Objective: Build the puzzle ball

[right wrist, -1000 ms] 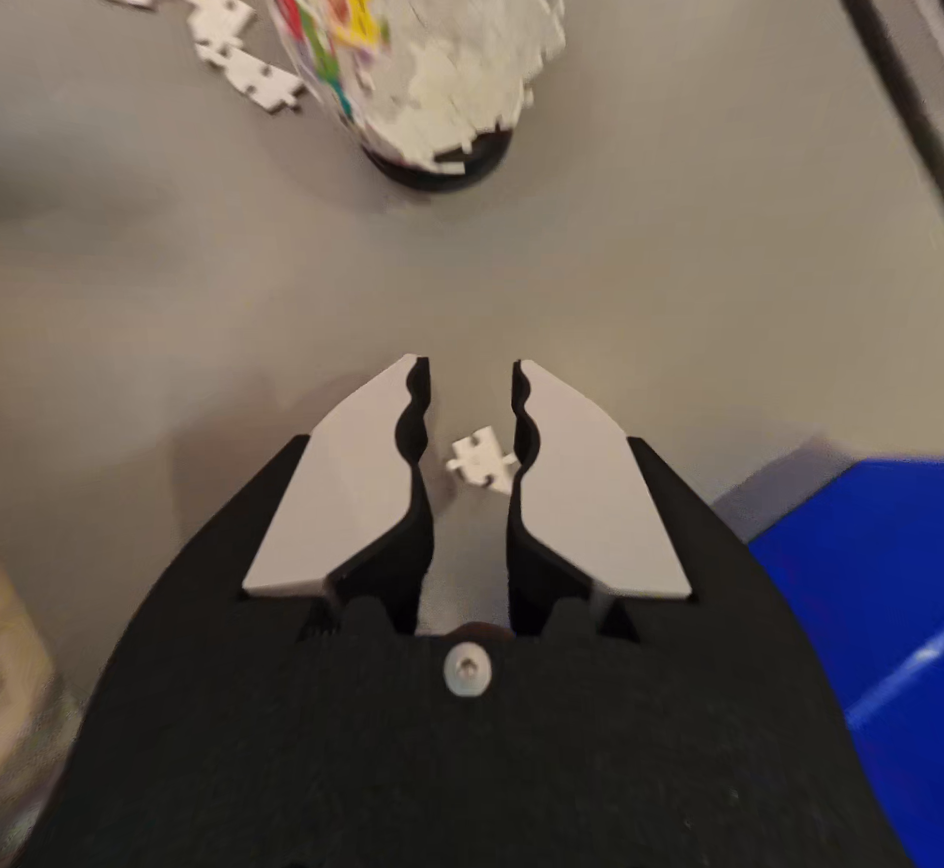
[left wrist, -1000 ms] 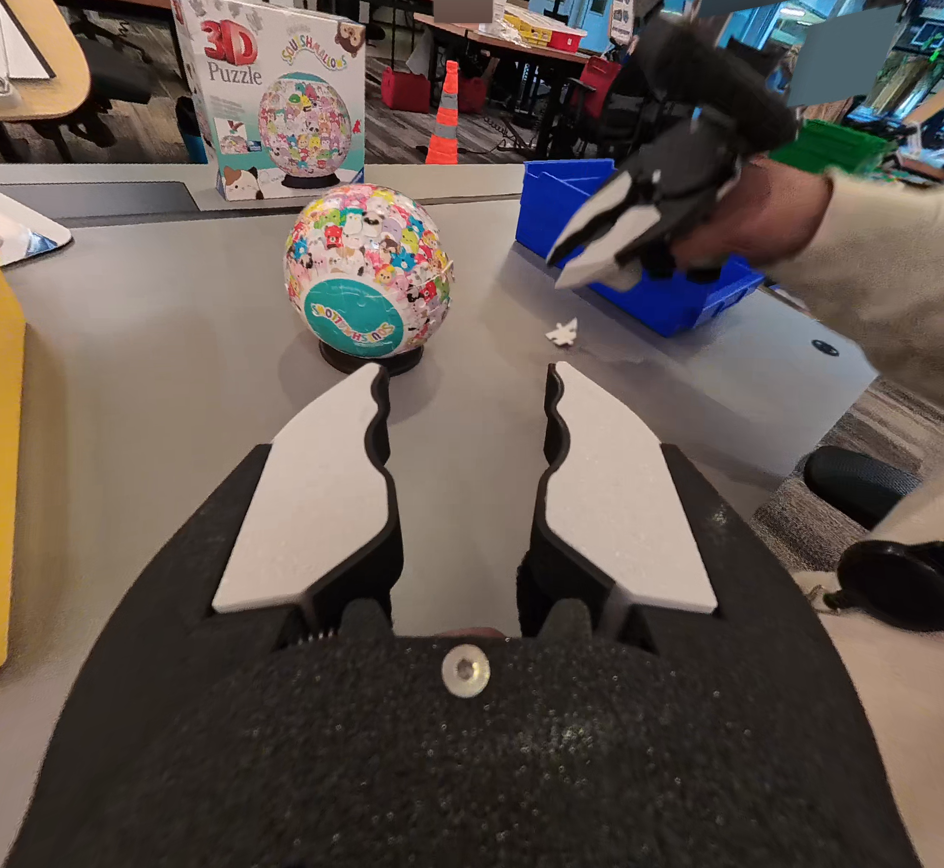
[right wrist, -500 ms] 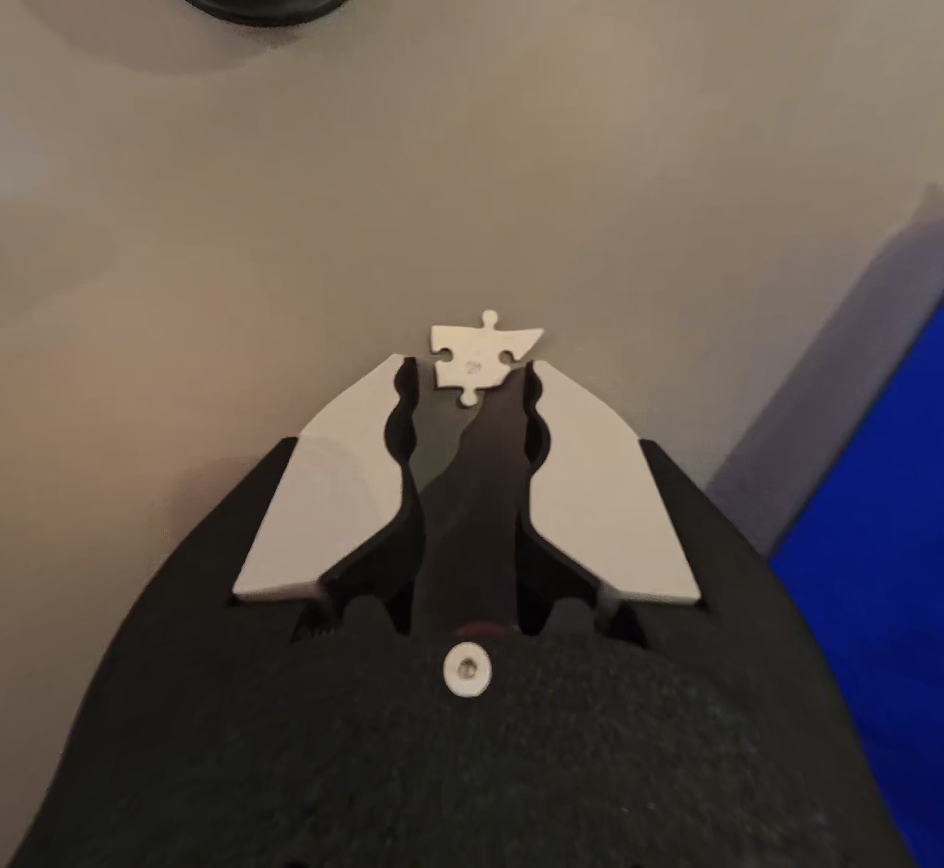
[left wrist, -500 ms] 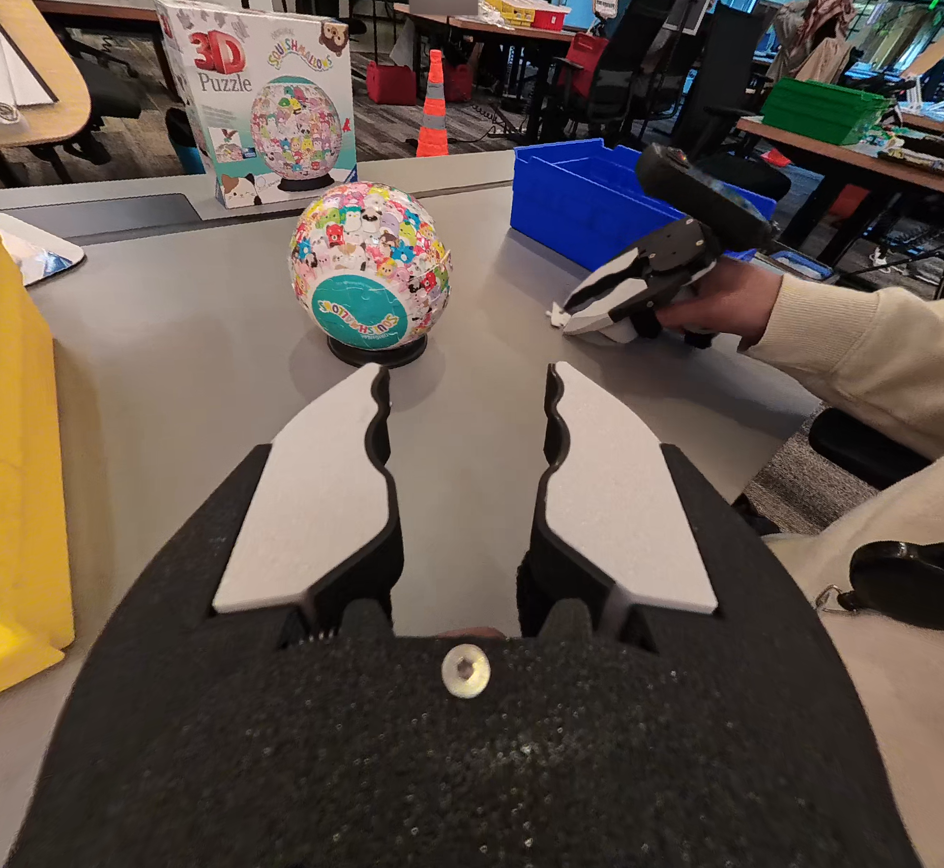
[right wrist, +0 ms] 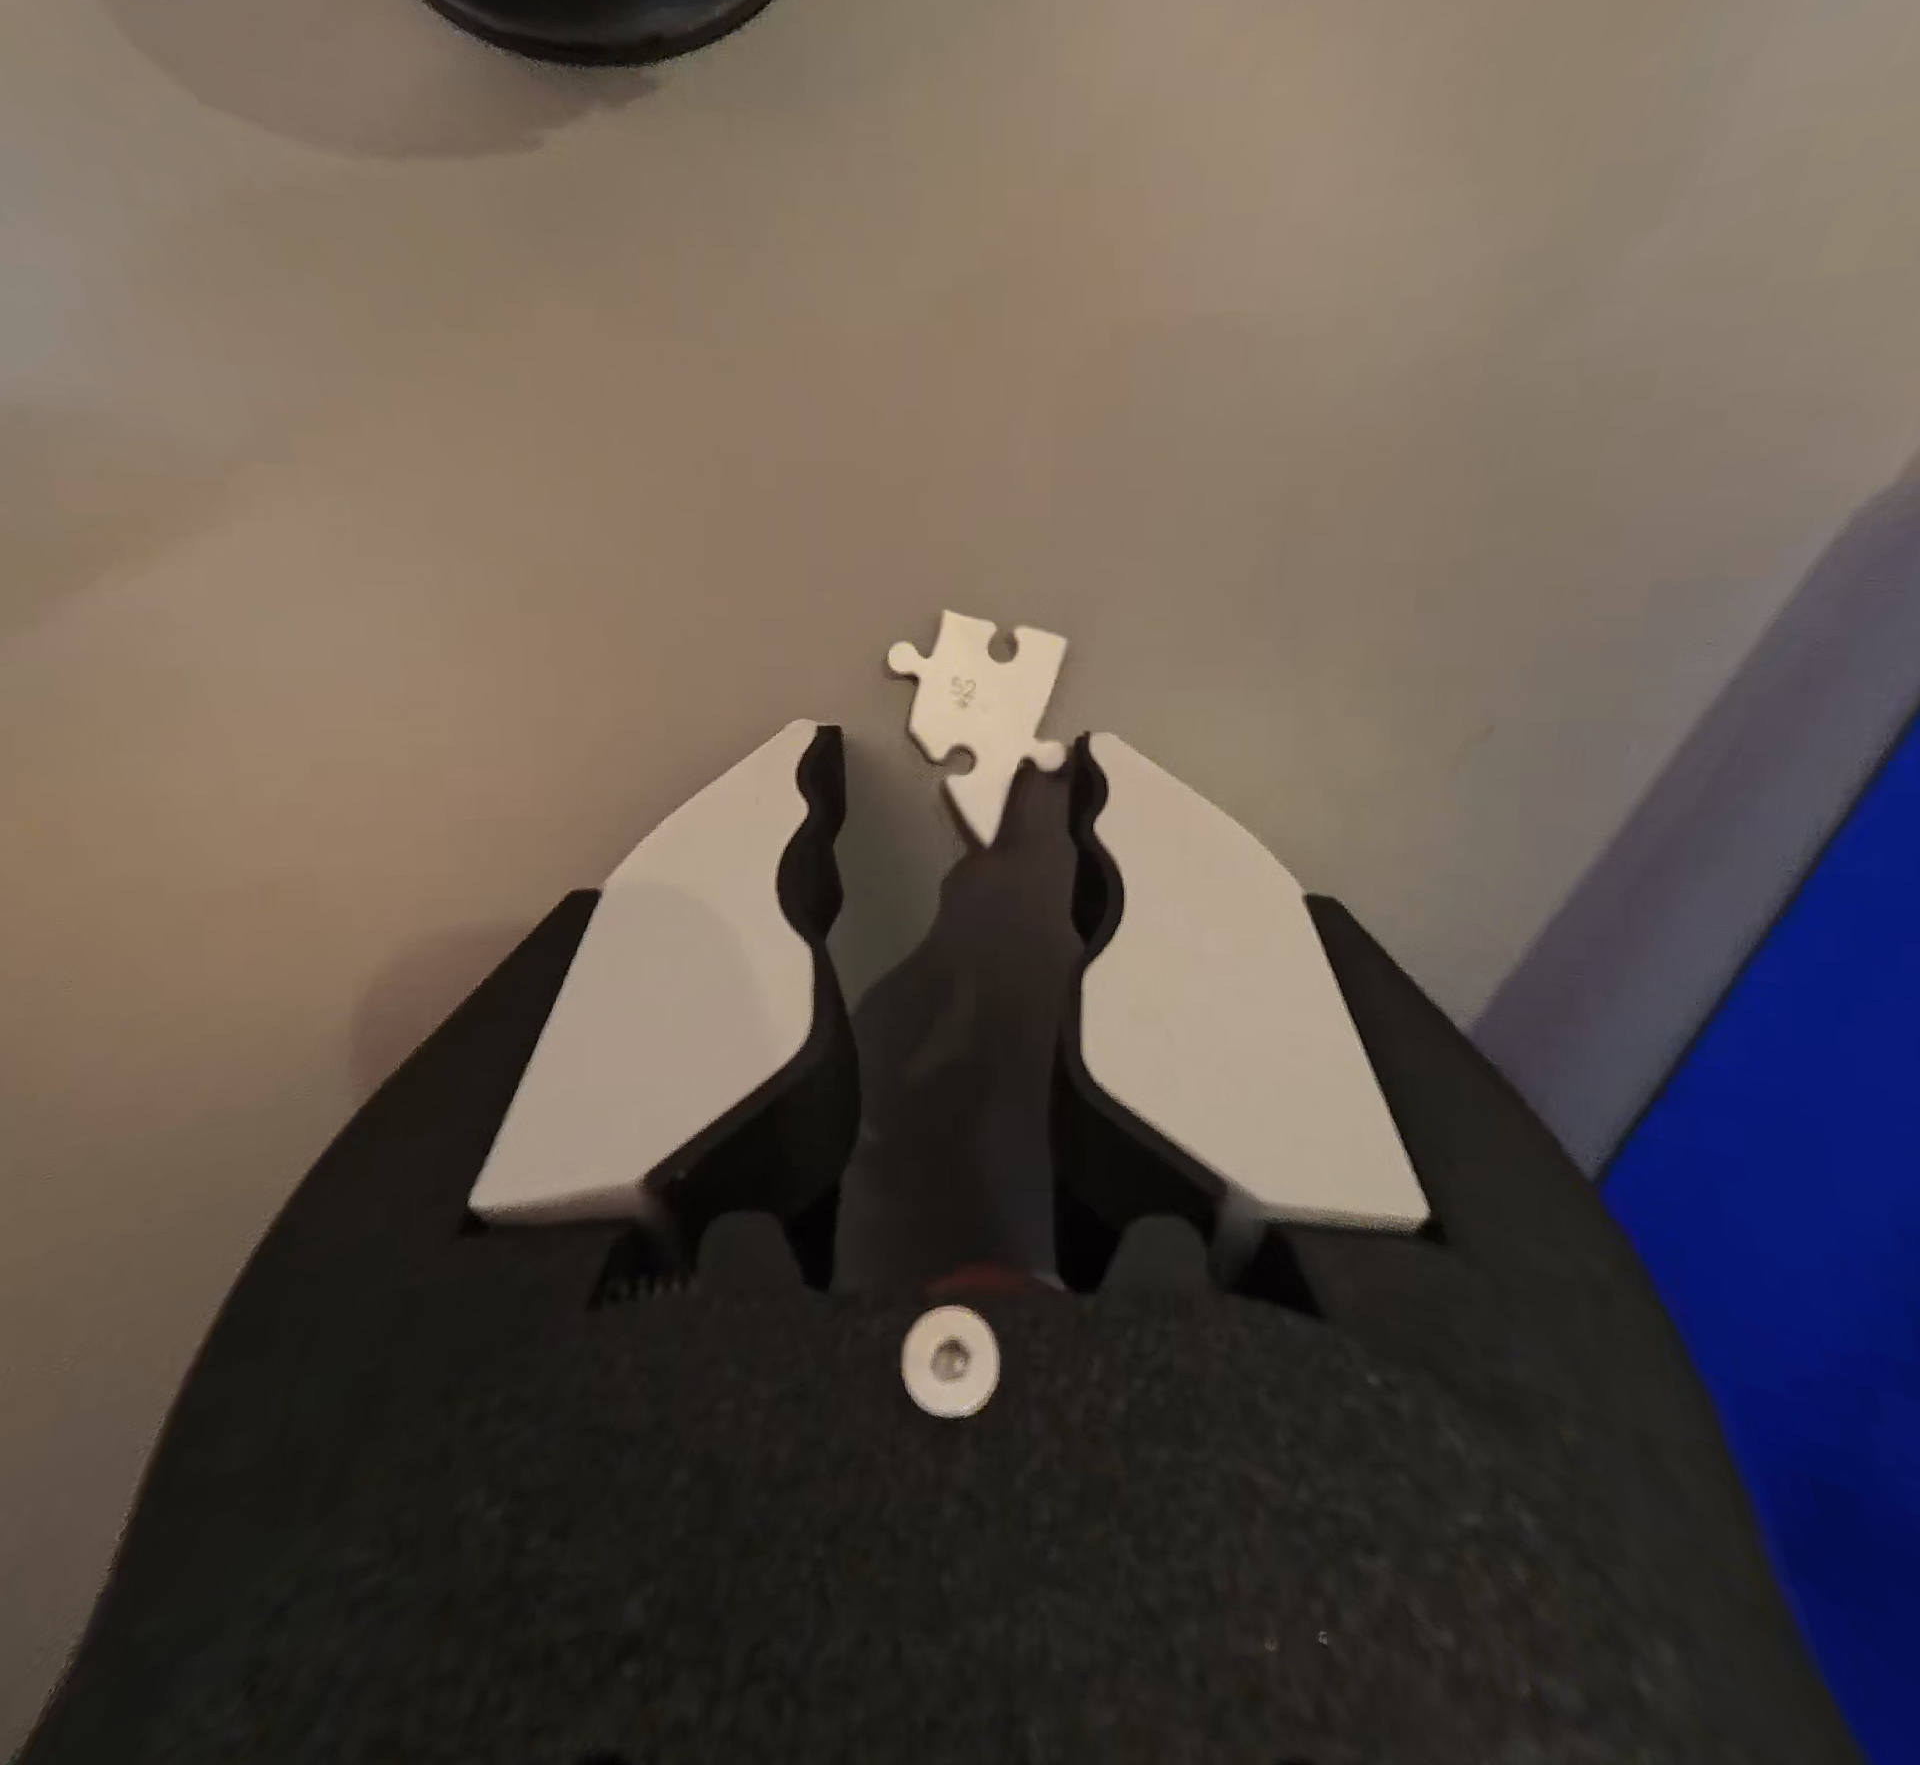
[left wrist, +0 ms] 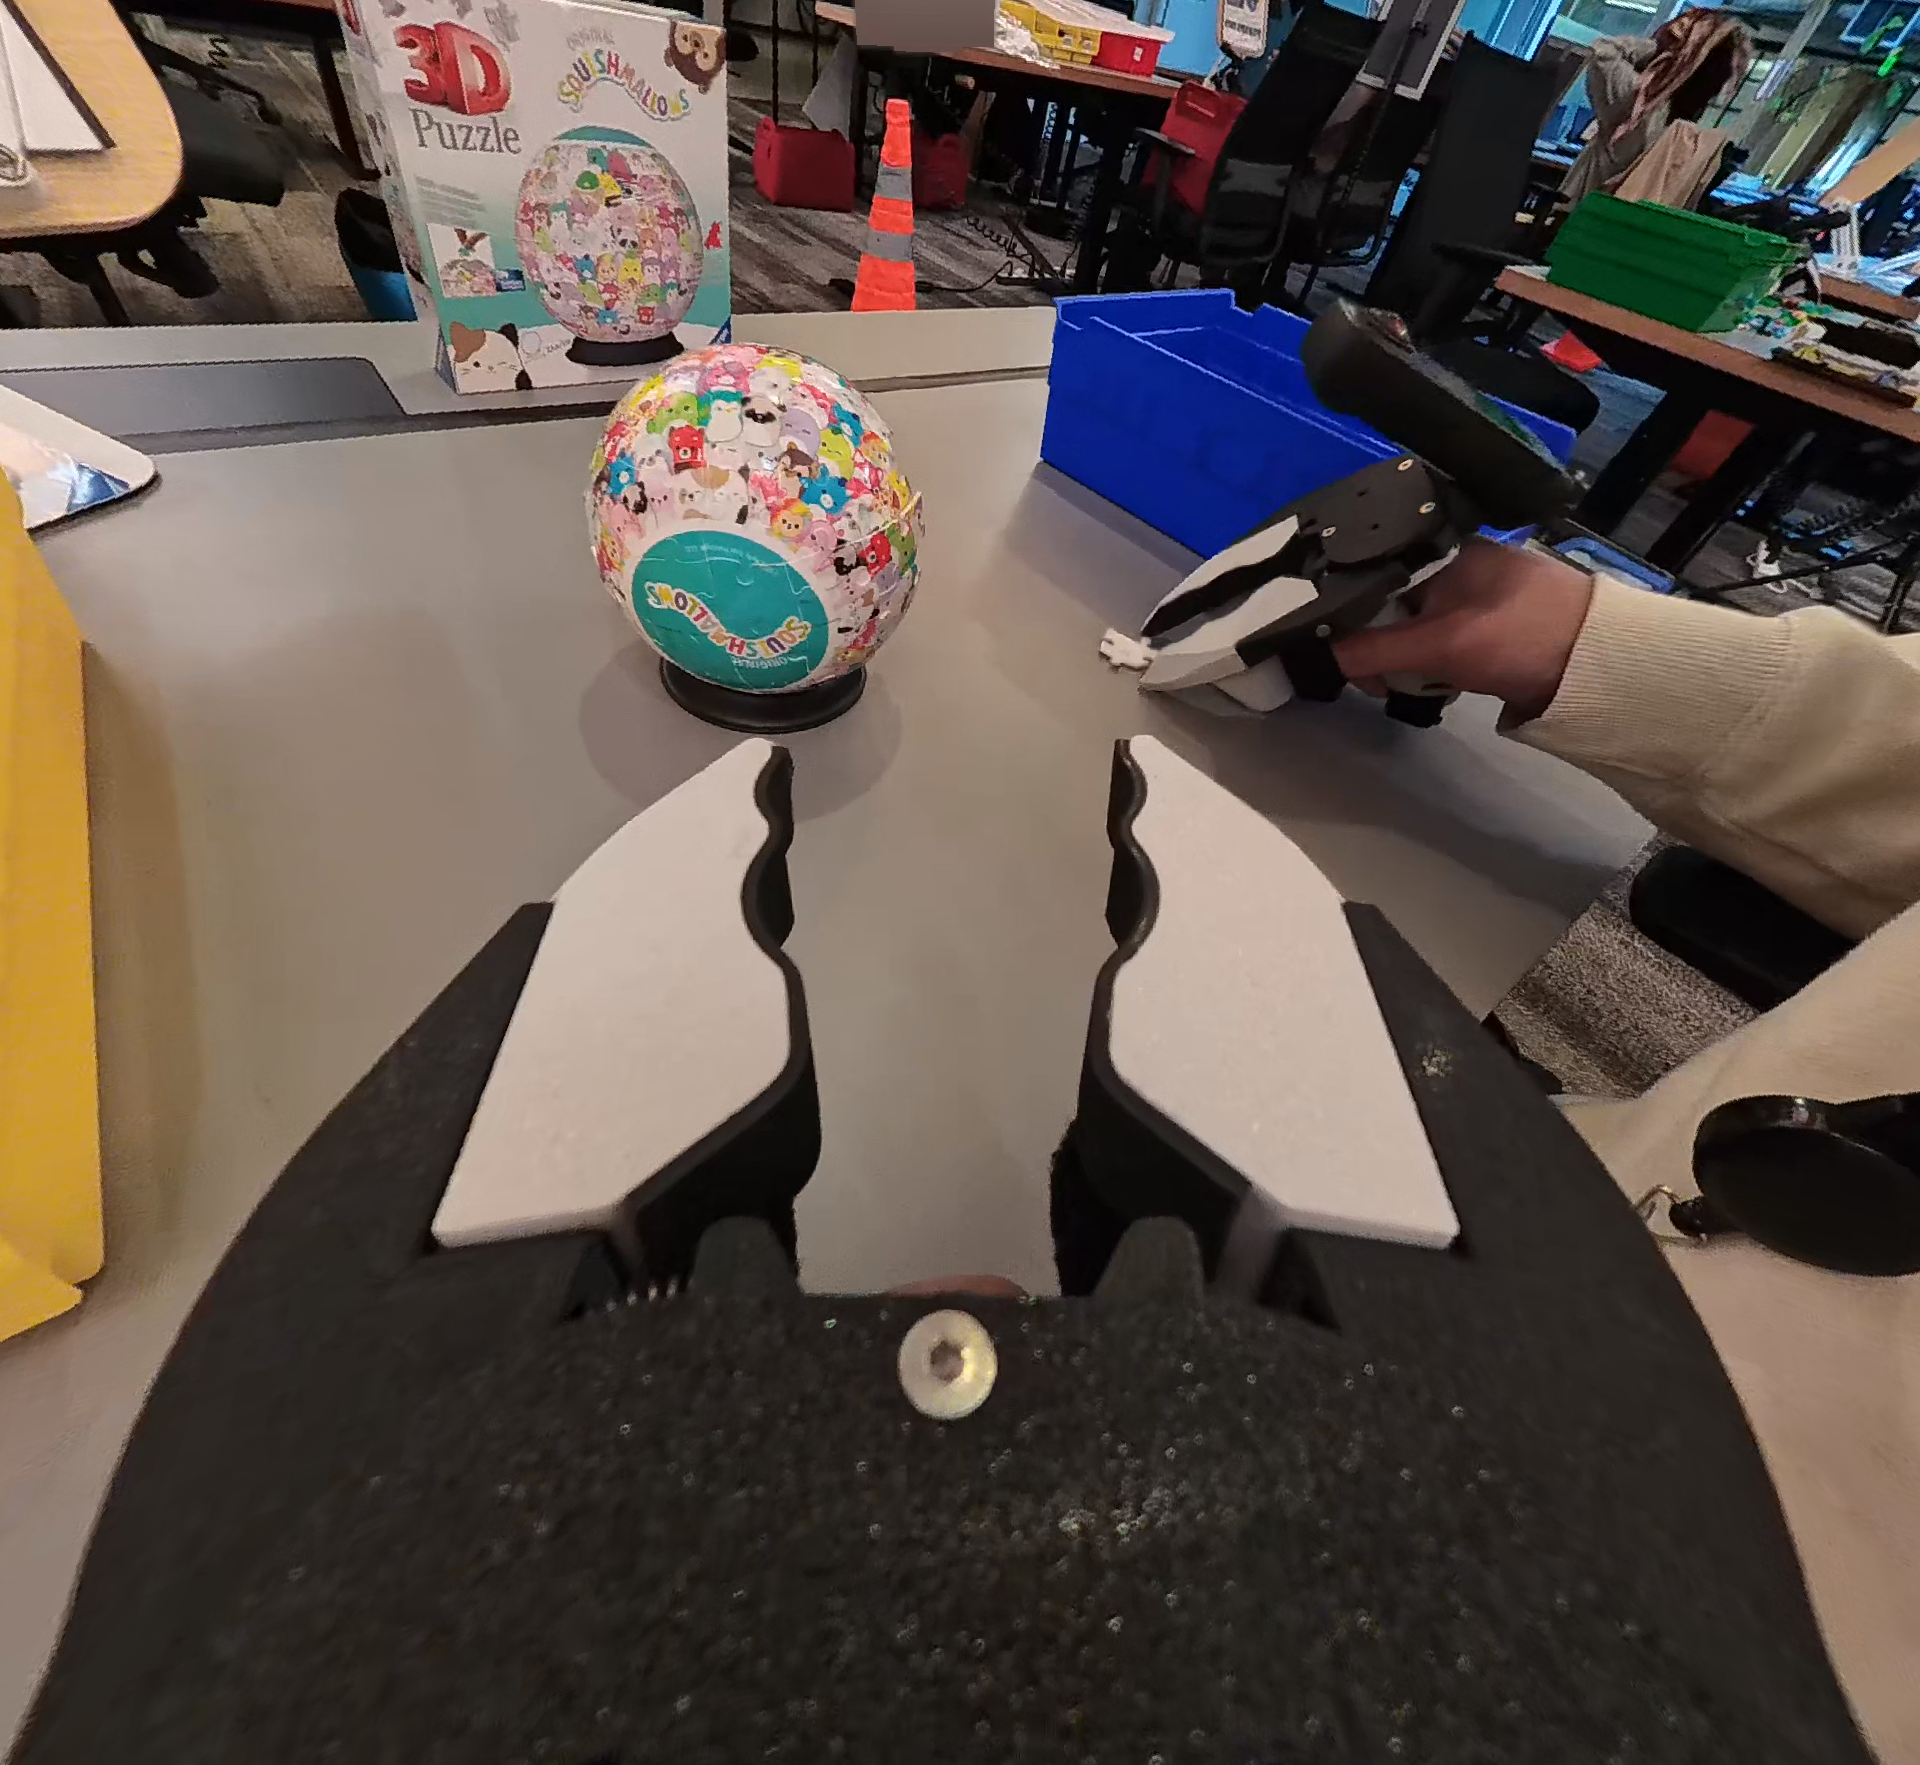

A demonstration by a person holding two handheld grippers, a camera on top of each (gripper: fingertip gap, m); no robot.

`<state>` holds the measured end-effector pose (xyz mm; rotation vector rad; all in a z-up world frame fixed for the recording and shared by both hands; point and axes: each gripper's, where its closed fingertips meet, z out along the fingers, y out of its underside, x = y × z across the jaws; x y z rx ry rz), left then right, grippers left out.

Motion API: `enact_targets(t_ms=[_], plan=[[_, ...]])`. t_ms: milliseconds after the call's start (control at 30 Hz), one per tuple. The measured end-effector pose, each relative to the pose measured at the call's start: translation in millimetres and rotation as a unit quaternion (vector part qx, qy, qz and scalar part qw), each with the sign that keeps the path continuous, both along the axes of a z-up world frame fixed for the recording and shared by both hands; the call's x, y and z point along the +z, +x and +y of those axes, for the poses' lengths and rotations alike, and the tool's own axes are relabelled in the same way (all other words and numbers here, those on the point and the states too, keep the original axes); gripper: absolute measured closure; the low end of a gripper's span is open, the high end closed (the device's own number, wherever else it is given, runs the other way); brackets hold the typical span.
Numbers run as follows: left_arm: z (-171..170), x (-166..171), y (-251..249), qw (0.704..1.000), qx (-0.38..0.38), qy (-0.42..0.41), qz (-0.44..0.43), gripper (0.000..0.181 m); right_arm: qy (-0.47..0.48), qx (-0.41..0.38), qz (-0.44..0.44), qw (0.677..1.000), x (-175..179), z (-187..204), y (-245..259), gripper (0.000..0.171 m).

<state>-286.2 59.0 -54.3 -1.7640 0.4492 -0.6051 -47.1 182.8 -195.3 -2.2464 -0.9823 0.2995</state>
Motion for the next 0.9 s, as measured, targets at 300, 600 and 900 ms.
enact_targets(t_ms=[300,600,900], plan=[[4.9,0.9,-4.6,1.000,0.002,-0.004,-0.001,0.123,0.009,0.002,-0.001,1.000,0.6,9.3,1.5,0.149],[11.0,-1.6,1.9,1.000,-0.011,-0.008,-0.005,0.123,0.003,-0.021,-0.038,0.999,3.1,-7.7,-0.5,0.142],[13.9,-3.2,-6.4,1.000,-0.010,-0.010,-0.004,0.123,-0.016,-0.072,-0.019,0.997,-0.8,7.9,8.5,0.161]])
